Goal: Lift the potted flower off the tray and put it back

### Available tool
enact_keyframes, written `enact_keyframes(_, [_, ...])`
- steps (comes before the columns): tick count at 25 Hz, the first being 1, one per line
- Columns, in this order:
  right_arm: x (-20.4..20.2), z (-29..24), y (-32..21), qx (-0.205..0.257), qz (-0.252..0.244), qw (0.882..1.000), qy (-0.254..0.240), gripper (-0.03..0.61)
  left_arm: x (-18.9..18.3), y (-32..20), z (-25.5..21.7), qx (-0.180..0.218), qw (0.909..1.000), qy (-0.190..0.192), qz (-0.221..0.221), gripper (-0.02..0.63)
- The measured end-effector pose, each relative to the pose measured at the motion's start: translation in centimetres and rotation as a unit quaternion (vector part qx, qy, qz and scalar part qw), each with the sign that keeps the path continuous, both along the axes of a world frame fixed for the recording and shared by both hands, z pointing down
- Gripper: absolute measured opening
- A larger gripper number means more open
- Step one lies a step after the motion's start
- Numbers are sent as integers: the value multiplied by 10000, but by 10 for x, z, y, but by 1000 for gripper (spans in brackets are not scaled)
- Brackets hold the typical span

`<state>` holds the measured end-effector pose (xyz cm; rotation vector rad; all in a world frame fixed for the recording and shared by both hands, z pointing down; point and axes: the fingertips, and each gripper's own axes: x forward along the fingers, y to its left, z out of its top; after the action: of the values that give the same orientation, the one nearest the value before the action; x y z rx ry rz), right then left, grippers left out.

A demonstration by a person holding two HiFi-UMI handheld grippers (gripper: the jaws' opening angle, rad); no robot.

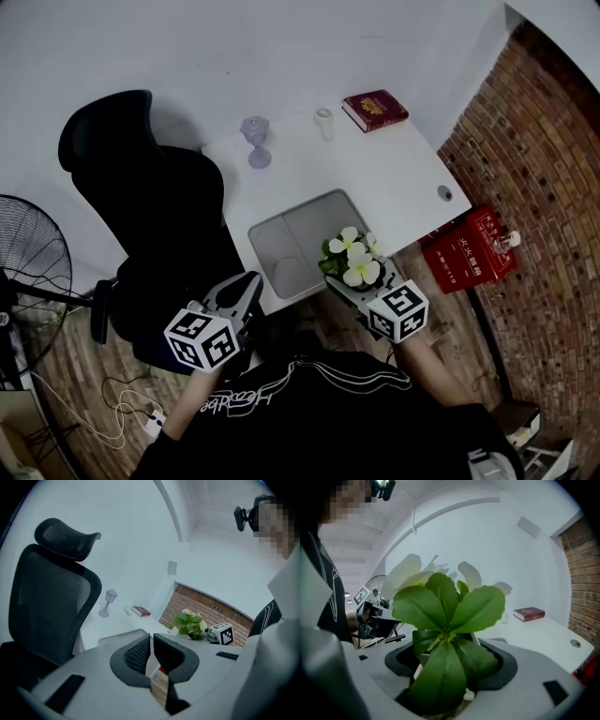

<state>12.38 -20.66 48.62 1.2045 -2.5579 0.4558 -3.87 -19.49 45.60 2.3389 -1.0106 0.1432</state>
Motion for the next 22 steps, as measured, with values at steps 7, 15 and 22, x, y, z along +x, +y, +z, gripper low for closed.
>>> enact_keyframes(7, [-14,-10,50,14,11,9998,-205,344,-3,36,-2,32,9998,32,206,46])
enact_keyframes(15, [-23,-2,95,-31,69,9999,-155,344,-4,72,5,-7,9992,3,404,46])
enact_keyframes(22, [-26,0,108,-36,108,9997,-193,344,-6,81,6,-9,9989,-26,461,46])
